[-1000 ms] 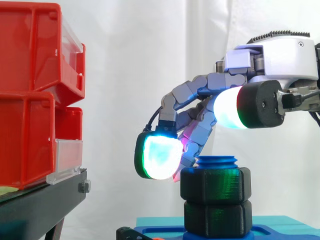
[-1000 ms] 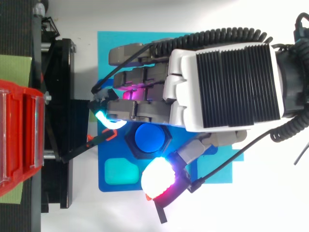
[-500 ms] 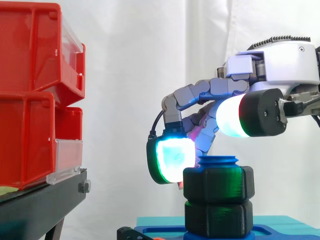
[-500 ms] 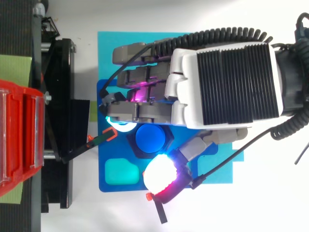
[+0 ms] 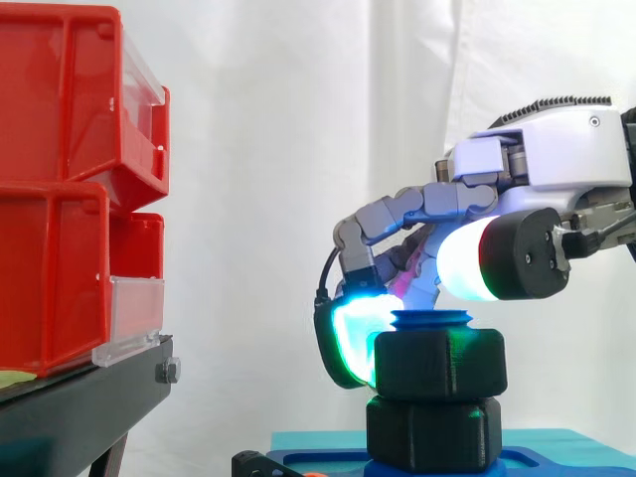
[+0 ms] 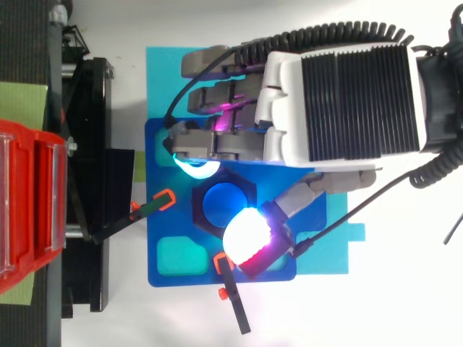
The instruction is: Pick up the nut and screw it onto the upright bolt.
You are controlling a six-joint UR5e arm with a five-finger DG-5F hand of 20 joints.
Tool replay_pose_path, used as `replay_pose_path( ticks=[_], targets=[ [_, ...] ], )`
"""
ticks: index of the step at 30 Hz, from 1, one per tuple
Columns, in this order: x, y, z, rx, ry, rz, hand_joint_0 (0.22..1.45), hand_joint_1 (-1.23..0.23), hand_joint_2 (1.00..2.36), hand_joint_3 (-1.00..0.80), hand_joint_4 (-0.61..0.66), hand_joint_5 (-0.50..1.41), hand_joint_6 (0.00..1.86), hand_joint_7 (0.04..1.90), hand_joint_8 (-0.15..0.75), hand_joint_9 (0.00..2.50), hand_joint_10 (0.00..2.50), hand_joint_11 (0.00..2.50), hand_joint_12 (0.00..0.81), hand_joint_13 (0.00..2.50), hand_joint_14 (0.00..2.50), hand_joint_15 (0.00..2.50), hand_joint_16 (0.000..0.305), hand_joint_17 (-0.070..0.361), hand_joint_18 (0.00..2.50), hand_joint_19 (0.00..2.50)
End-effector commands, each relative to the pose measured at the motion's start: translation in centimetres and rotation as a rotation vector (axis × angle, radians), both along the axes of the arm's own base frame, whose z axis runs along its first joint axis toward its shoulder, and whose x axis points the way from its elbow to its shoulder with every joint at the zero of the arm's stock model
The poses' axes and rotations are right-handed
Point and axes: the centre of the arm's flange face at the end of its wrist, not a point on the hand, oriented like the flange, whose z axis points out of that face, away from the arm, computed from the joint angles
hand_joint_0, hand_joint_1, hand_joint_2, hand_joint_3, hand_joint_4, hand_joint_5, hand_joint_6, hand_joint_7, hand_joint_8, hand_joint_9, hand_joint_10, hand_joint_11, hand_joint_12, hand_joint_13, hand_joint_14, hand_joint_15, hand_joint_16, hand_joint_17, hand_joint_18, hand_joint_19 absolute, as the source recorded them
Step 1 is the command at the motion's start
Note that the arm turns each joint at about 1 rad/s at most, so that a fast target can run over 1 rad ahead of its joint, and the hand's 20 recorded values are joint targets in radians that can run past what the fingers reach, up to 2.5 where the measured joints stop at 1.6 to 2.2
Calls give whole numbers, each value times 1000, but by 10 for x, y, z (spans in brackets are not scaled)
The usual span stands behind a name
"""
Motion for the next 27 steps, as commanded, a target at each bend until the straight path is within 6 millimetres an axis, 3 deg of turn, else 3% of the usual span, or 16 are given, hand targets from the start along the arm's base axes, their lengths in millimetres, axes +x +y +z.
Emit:
replay_pose_path(
  ticks=[1,9,11,13,17,22,27],
  targets=[
    [-2,-7,-1,-1,8,-7,524,-202,1000,-500,144,-8,633,1293,262,1049,0,0,201,832,0,0,24,53,518,41],
    [-3,-19,-1,0,11,-17,530,-216,1000,-500,124,-6,714,1158,272,1147,0,0,185,914,0,0,21,48,611,73],
    [-3,-20,0,0,8,-12,531,-215,1000,-500,152,-1,654,1250,269,1139,0,0,185,911,1,0,22,49,609,67],
    [-3,-21,2,1,3,-10,526,-211,1000,-500,178,13,508,1491,266,1117,0,0,189,891,1,0,23,52,582,62],
    [-1,-22,6,1,-6,-12,521,-204,1000,-500,160,-11,505,1329,263,1080,0,0,196,876,0,0,24,55,558,57],
    [2,-22,15,2,-21,-12,515,-200,1000,-500,246,-49,505,1023,252,1040,0,0,199,850,0,0,26,58,538,46],
    [4,-13,16,3,-30,-3,512,-197,1000,-500,247,-59,504,893,243,1022,0,0,200,829,0,0,26,59,511,34]
  ],
)
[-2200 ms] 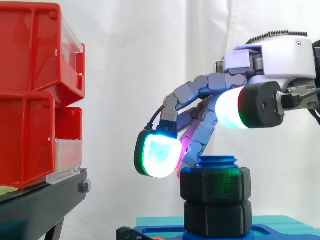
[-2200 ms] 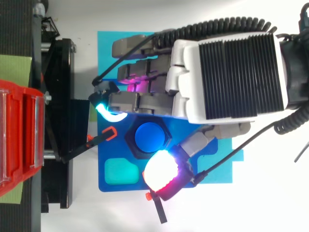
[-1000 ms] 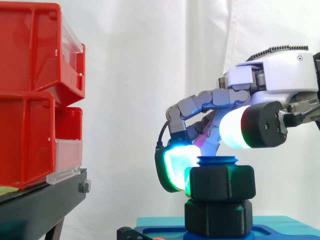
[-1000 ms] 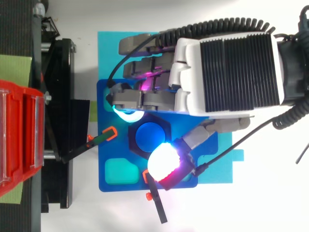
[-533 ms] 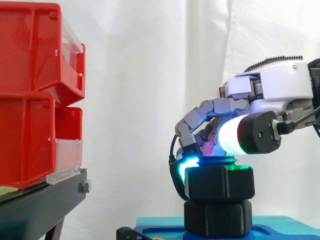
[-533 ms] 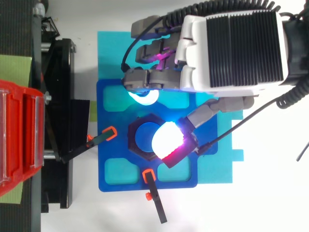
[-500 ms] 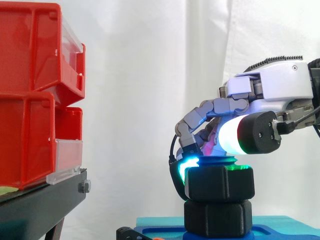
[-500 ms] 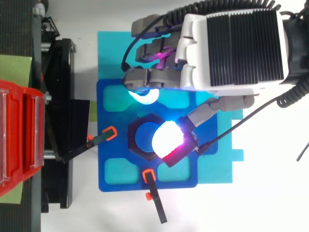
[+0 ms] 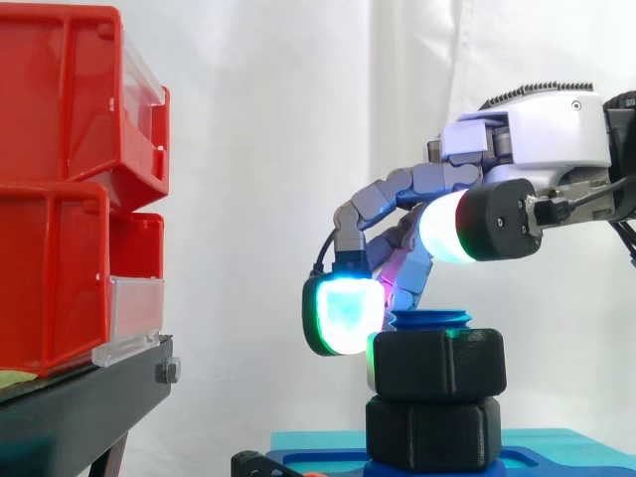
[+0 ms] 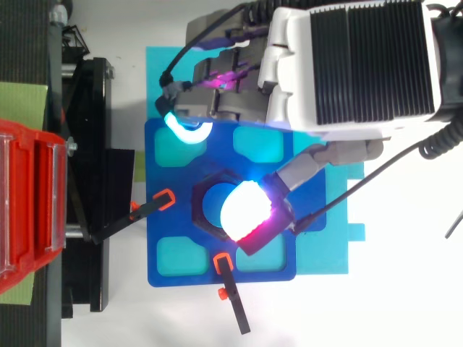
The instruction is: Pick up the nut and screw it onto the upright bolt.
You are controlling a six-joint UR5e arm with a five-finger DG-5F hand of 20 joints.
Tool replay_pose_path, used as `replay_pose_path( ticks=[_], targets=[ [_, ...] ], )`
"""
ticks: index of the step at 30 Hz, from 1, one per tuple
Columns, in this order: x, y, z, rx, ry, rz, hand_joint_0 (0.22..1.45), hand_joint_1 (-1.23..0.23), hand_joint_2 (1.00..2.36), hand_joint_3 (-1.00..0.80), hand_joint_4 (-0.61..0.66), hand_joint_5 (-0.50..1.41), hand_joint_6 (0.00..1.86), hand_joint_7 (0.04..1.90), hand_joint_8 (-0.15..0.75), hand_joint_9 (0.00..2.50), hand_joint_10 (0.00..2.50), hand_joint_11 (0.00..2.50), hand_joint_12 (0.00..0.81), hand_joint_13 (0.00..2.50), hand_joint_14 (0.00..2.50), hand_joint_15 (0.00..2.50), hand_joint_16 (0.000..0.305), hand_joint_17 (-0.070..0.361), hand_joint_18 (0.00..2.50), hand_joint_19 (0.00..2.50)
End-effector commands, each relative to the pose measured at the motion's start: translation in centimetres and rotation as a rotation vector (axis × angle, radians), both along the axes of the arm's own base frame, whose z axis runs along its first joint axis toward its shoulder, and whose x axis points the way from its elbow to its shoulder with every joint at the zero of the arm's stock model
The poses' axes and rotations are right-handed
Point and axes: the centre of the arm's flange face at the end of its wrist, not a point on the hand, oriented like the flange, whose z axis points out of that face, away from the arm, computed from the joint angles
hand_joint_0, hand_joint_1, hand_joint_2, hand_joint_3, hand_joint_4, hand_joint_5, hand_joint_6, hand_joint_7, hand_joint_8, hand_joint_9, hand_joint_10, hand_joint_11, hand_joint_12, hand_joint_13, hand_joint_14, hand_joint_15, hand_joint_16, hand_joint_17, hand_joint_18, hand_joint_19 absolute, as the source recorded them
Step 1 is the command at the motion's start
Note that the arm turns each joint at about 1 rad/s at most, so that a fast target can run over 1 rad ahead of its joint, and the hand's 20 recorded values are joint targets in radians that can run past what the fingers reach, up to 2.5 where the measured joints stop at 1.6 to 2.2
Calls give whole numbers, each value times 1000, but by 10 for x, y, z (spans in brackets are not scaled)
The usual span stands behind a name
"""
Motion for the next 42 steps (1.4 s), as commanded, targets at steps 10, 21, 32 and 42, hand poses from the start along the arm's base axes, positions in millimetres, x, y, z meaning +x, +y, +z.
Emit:
replay_pose_path(
  ticks=[10,21,32,42],
  targets=[
    [9,33,5,7,-50,15,504,-178,1000,-500,221,-70,502,745,226,961,0,0,208,765,0,0,28,62,451,3],
    [10,57,4,9,-40,9,505,-165,1000,-500,238,-62,503,819,224,906,0,0,218,736,0,0,28,63,411,0],
    [8,58,-1,6,-15,8,514,-170,1000,-500,259,-46,504,967,231,905,0,0,216,733,0,0,27,60,402,0],
    [5,53,-3,2,13,4,523,-184,1000,-500,183,-26,506,1166,239,940,0,0,214,766,0,0,26,58,431,13]
  ],
)
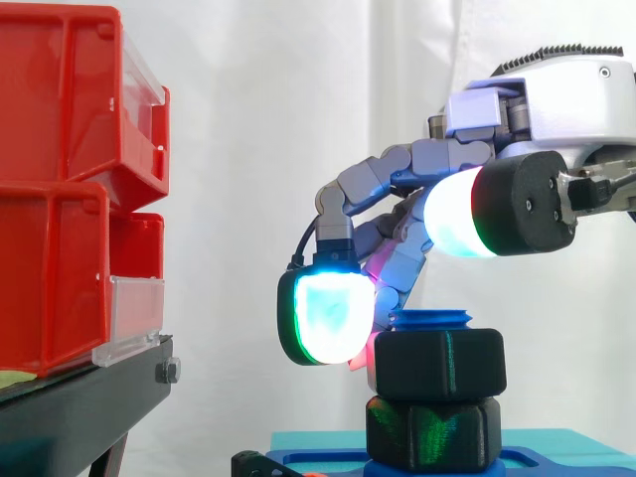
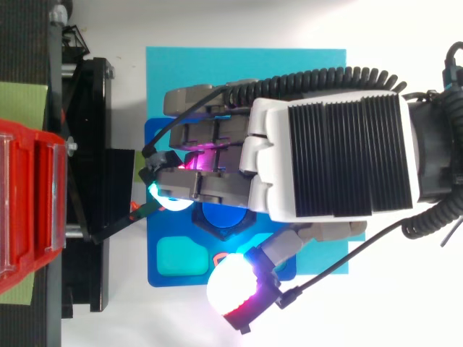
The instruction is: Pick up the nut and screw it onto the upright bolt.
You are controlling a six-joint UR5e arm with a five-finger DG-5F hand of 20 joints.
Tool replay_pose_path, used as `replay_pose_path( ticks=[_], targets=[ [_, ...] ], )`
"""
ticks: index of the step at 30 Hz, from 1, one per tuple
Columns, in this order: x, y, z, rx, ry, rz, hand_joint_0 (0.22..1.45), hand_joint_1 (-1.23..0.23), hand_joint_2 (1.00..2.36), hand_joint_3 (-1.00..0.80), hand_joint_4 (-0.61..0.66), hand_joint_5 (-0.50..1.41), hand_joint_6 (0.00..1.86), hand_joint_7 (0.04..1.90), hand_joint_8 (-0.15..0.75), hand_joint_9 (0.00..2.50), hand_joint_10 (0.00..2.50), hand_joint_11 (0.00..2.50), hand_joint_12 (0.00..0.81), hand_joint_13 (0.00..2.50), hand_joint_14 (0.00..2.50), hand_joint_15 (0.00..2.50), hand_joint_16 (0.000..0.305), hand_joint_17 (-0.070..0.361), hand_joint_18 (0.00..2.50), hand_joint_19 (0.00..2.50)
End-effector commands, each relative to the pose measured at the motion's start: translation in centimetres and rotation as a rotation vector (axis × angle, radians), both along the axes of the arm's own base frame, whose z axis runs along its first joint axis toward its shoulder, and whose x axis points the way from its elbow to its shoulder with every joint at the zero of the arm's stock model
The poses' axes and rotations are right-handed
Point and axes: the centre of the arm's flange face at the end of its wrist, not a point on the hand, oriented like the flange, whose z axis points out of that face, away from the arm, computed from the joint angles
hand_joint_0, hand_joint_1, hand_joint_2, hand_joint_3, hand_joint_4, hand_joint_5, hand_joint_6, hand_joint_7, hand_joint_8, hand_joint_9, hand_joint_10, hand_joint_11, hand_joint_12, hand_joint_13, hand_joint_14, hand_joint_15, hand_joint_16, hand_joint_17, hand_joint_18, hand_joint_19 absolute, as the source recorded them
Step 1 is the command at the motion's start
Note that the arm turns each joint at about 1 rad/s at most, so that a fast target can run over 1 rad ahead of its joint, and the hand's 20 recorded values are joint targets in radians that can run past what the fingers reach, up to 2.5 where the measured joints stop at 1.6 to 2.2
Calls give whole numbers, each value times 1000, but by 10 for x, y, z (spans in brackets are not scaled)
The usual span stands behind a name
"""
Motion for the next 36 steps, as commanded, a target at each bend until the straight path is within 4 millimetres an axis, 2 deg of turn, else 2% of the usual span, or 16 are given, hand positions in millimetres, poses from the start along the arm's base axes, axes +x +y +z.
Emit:
replay_pose_path(
  ticks=[1,8,19,36],
  targets=[
    [-1,-3,-1,-1,6,-3,523,-185,1000,-500,179,-24,506,1183,239,947,0,0,214,767,0,0,26,58,434,12],
    [-4,-4,-10,-2,19,-4,526,-191,1000,-500,139,-12,505,1303,244,967,0,0,212,785,0,0,25,56,453,22],
    [-5,-13,-10,-2,19,-12,532,-199,1000,-500,143,8,503,1520,253,1002,0,0,209,804,0,0,24,54,487,34],
    [-8,-43,-10,-5,18,-12,536,-203,1000,-500,134,-5,657,1259,263,1077,0,0,201,847,0,0,22,50,545,52]
  ],
)
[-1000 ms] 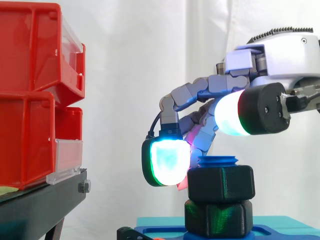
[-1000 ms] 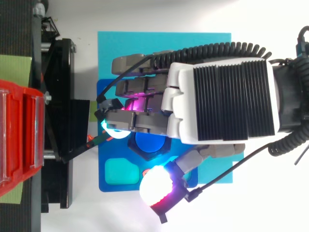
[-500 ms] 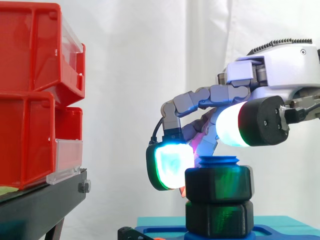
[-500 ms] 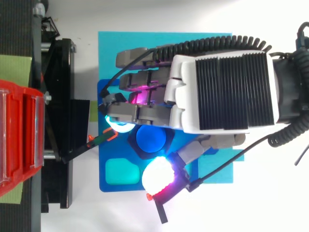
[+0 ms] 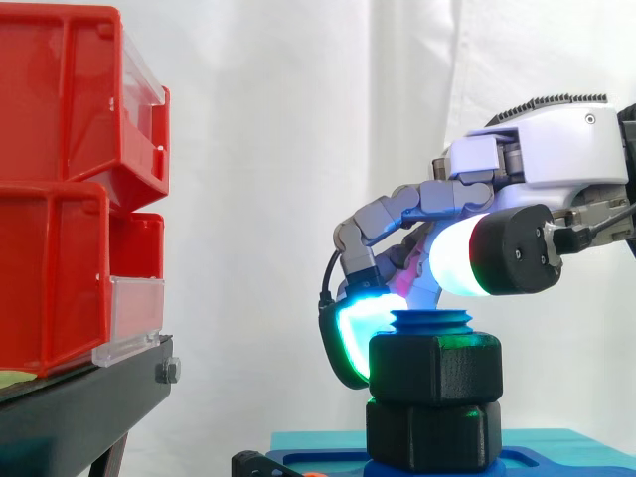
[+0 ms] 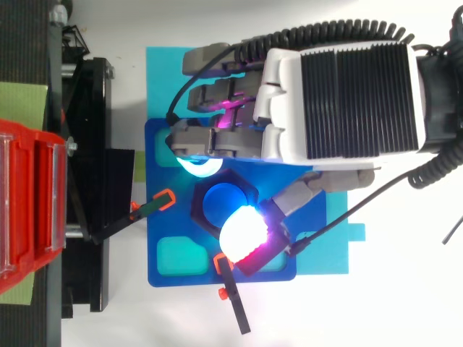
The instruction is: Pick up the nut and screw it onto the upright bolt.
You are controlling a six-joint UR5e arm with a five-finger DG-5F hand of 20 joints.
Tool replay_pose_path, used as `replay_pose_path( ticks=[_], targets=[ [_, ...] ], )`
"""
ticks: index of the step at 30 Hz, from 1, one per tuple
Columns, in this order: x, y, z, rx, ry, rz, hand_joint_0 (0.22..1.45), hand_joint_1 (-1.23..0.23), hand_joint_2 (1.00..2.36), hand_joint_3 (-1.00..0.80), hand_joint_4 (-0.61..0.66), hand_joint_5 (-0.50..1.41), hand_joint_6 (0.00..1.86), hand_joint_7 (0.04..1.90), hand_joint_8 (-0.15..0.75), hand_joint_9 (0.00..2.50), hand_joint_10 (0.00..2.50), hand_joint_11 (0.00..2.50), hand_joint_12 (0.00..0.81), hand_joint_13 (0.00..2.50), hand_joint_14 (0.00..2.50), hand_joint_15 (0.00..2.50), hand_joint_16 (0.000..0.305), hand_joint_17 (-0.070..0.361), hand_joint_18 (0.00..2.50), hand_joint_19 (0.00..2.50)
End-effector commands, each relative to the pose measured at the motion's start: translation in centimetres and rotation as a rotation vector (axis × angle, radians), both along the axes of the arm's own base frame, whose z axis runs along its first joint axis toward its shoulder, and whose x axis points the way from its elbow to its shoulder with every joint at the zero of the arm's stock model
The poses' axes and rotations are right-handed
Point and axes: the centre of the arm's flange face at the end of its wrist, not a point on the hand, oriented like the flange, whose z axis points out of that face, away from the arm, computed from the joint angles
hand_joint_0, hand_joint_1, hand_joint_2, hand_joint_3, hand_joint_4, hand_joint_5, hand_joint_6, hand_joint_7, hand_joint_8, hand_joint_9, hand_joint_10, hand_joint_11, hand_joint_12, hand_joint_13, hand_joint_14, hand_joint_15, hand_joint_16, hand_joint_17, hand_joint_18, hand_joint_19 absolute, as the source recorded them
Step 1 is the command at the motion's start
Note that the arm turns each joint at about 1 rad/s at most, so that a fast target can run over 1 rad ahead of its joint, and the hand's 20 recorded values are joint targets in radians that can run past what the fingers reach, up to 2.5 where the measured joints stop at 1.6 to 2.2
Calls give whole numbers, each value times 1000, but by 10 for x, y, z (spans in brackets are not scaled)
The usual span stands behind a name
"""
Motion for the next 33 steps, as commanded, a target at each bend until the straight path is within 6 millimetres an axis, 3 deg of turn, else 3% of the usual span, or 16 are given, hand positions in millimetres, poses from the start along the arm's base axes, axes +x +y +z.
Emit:
replay_pose_path(
  ticks=[1,10,12,13,25,33],
  targets=[
    [-1,-6,0,-2,1,0,536,-204,1000,-500,132,-4,664,1255,262,1082,0,0,199,855,0,0,22,49,552,58],
    [-3,-15,-1,-4,11,-13,539,-209,1000,-500,130,3,681,1206,268,1115,0,0,193,880,0,0,21,48,577,62],
    [-3,-15,-1,-4,11,-13,538,-208,1000,-500,156,9,611,1323,270,1114,0,0,193,878,0,0,22,48,576,59],
    [-3,-16,-1,-3,11,-11,537,-206,1000,-500,158,21,500,1498,262,1098,0,0,195,873,0,0,22,50,565,58],
    [0,-14,6,0,-14,3,528,-213,1000,-500,221,-69,504,935,232,927,0,0,210,790,0,0,25,56,487,27],
    [8,4,14,8,-69,24,524,-211,1000,-500,204,-78,503,788,223,908,0,0,212,770,0,0,25,57,460,17]
  ],
)
